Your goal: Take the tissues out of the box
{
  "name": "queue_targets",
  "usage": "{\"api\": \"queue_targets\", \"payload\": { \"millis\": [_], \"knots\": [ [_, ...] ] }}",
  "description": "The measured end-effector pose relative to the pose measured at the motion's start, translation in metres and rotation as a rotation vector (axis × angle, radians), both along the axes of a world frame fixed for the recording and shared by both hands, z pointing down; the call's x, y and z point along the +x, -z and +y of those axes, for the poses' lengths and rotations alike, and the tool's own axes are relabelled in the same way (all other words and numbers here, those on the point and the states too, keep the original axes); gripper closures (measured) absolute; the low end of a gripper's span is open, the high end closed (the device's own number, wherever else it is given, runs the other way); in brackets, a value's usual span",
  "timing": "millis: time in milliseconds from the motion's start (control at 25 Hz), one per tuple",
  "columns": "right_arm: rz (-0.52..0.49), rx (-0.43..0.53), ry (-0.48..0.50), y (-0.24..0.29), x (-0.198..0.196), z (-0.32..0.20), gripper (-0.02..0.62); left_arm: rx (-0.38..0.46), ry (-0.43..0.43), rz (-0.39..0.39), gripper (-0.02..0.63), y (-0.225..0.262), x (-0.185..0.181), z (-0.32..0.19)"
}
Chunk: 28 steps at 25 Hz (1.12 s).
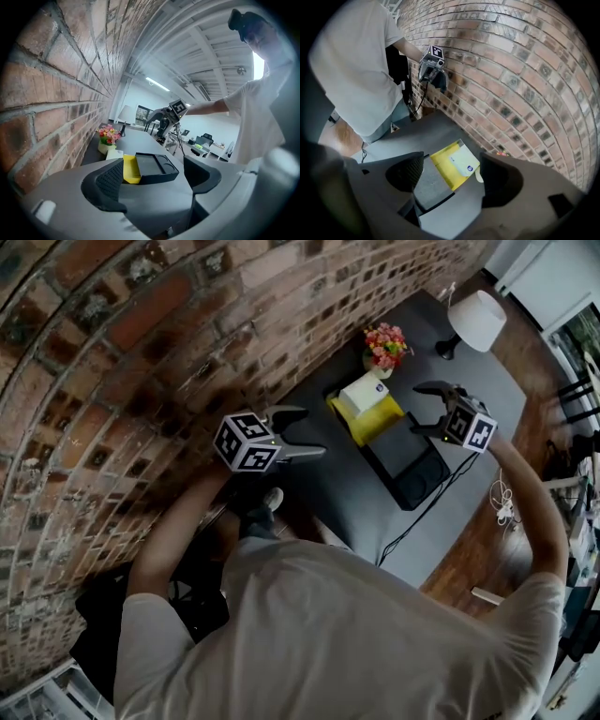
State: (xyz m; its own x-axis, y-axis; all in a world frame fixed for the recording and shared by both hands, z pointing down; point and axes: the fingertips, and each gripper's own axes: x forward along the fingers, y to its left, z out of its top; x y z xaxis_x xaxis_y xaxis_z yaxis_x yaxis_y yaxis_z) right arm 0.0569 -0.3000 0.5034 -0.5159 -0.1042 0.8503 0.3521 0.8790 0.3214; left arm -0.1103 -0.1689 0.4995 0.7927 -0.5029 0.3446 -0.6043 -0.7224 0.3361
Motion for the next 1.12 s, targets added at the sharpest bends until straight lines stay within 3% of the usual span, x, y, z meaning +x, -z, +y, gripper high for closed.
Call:
{"api": "queue_targets", "payload": {
  "millis": [520,960,1120],
  "knots": [
    [0.09,0.043,0.068,-0.075,-0.055,-0.055,0.21,0.096,0.063,-0.03,0.204,-0.017,0.009,-0.018],
    [0.178,0.101,0.163,-0.133,-0.085,-0.08,0.209,0.198,0.064,0.047,0.204,-0.029,0.044,-0.039],
    [0.241,0.085,0.22,-0.161,-0.088,-0.083,0.202,0.235,0.107,0.069,0.204,-0.036,0.046,-0.051]
  ]
}}
